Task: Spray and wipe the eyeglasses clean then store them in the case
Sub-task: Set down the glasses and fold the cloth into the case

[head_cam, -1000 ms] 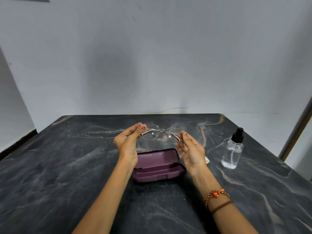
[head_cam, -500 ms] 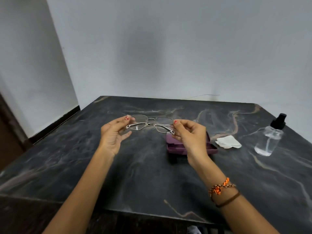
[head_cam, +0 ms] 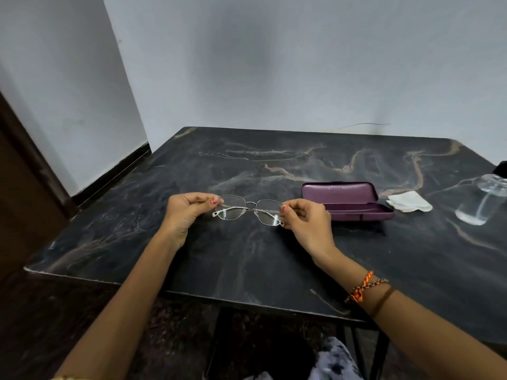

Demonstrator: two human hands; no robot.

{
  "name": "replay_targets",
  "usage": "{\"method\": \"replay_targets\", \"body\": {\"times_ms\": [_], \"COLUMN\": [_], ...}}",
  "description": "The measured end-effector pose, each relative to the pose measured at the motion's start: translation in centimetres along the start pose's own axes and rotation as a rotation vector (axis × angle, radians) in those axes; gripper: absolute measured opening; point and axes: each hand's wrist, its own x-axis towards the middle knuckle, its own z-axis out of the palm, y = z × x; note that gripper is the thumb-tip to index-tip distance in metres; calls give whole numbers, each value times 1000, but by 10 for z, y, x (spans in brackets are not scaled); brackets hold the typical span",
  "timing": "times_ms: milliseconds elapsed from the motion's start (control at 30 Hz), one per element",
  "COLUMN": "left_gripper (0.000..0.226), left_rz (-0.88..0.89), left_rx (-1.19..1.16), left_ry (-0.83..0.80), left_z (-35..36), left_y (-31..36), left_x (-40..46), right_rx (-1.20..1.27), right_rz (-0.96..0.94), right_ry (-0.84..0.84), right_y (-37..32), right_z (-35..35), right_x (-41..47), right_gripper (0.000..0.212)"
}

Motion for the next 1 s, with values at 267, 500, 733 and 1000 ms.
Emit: {"method": "replay_targets", "body": {"times_ms": [267,500,733,1000], "left_gripper": [14,24,18,10], "left_rz": [-60,-24,-48,8], "left_rx": [120,195,209,183], "left_ry": [45,53,72,132], "left_z": [6,7,7,7], "left_y": [-5,-8,-11,-16], "left_x": [5,5,4,5], "right_rx": [-67,-162,-253,-357], "right_rz": [-41,-67,-97,-221], "right_ry": [32,62,84,93], "right_y": [9,8,4,3], "right_z": [2,3,2,3], "right_x": [5,2,-1,-9], "right_gripper": [8,14,23,33]}}
